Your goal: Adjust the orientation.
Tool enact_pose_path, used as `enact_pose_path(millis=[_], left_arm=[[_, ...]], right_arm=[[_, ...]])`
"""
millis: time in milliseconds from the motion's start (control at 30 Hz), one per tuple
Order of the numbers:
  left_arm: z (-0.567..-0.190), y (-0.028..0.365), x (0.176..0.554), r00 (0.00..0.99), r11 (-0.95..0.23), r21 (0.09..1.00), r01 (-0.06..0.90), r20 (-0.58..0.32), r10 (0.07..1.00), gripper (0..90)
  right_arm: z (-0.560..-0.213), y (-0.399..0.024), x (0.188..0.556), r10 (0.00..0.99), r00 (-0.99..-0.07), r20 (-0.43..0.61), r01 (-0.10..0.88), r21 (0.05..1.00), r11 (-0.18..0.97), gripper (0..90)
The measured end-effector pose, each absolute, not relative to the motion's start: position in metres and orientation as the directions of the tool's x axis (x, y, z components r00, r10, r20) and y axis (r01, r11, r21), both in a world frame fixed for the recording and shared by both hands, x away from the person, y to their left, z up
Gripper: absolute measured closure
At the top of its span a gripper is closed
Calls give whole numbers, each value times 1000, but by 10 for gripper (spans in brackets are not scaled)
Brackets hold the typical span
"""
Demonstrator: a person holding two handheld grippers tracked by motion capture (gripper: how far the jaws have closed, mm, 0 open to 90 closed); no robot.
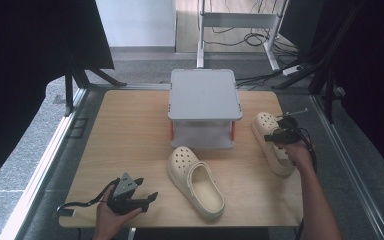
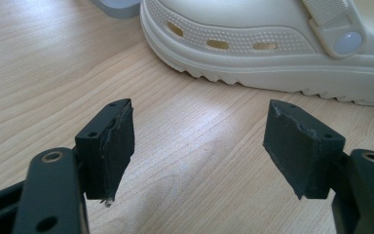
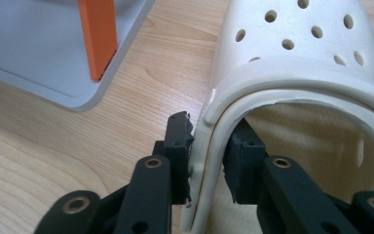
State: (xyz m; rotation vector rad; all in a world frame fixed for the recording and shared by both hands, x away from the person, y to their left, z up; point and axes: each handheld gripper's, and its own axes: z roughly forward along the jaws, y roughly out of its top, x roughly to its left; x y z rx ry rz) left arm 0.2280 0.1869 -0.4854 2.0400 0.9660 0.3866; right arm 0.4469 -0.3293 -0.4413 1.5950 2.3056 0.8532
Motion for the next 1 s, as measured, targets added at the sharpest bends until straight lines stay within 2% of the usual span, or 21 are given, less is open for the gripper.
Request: enact_pose_path(millis=[233,567,733,800,1000], left_arm=[[-486,187,228,658,-363,788,497,-69,750,276],[-485,187,228,657,-362,789,496,-68,751,276],[-485,187,228,657,-362,789,496,-68,751,276],[-485,187,228,656,-363,789,496,-67,752,276],[-485,187,228,657,-358,791,497,-74,750,276]], right_arm=[[-441,-332,447,912,-371,177,799,561,217,777],[-438,-327,450,917,-365,158,816,528,234,779],[-435,-332,448,924,-350,157,808,549,213,783],[-430,-335,443,920,-355,169,801,563,205,783],[-414,-329,415,897,-424,127,760,589,275,783]])
